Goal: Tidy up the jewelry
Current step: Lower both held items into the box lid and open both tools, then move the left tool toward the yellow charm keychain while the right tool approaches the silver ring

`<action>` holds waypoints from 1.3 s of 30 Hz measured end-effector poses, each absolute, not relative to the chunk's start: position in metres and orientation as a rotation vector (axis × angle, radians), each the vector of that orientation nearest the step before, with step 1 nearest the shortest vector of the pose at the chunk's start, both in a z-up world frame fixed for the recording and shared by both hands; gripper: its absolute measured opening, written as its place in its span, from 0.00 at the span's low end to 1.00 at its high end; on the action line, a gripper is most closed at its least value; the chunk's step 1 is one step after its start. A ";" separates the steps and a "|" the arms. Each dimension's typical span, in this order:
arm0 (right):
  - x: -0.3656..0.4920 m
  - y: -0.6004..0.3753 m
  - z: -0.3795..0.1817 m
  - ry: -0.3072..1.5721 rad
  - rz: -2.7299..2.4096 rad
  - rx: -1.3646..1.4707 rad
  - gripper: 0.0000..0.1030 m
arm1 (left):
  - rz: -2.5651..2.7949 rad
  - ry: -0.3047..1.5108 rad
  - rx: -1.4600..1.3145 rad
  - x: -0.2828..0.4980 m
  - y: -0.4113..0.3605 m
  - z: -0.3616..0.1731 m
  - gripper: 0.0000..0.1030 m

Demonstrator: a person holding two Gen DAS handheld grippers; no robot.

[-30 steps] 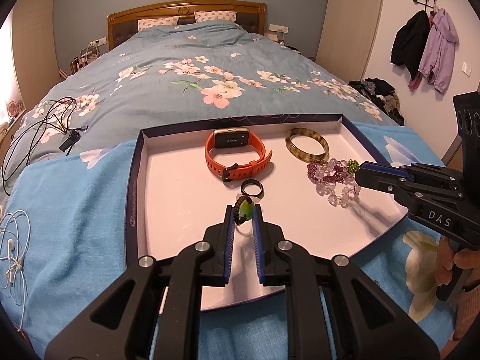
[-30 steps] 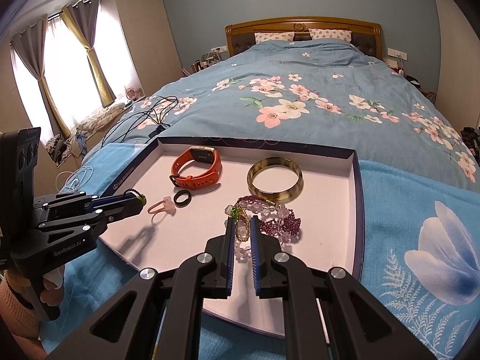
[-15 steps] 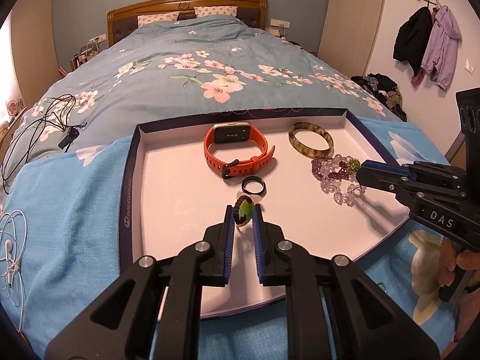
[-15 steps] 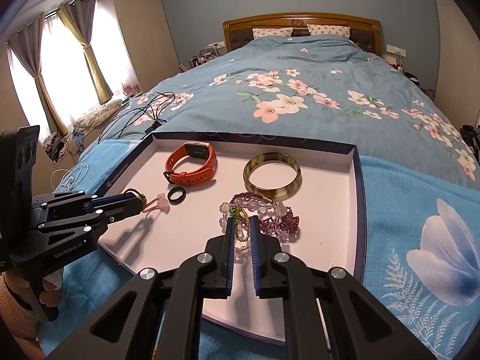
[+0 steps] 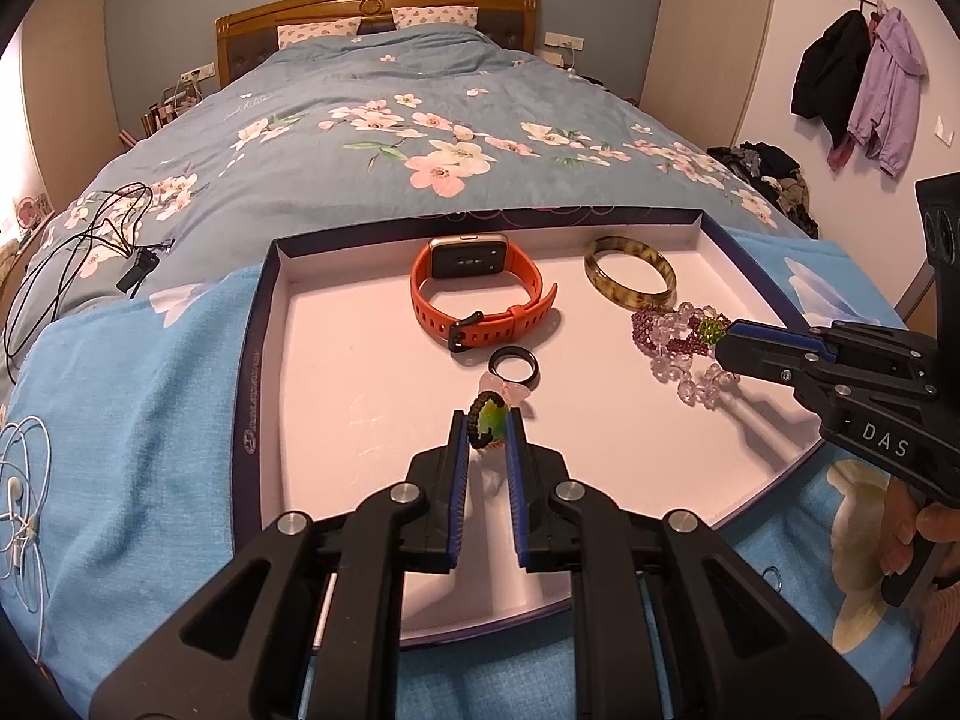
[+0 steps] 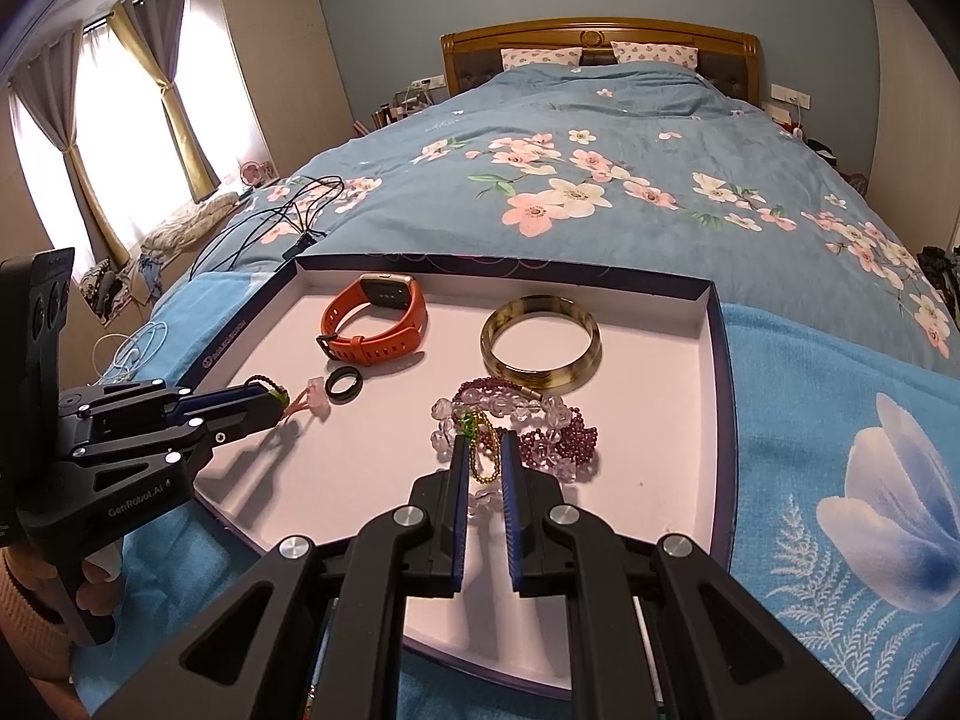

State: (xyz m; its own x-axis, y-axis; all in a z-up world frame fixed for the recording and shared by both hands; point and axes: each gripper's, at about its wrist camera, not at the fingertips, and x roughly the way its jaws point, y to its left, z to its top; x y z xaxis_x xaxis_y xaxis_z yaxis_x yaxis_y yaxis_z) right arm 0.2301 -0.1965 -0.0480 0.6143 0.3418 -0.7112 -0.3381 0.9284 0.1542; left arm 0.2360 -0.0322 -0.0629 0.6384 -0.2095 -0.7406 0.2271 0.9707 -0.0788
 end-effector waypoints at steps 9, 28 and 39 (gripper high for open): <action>0.230 -0.196 -0.050 0.824 0.382 0.005 0.10 | -0.242 0.835 0.025 0.236 -0.032 -0.064 0.12; 0.214 -0.202 -0.034 0.774 0.380 0.021 0.19 | -0.221 0.753 0.064 0.214 -0.034 -0.041 0.34; 0.173 -0.204 -0.017 0.727 0.440 0.013 0.30 | -0.340 0.682 0.124 0.166 -0.036 -0.024 0.39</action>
State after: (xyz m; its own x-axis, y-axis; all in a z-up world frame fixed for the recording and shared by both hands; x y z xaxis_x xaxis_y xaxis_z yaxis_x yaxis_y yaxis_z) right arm 0.1730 -0.2038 -0.0167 0.6603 0.3932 -0.6398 -0.3841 0.9089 0.1621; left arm 0.1664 -0.0363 -0.0236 0.7236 -0.2667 -0.6366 0.3470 0.9378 0.0016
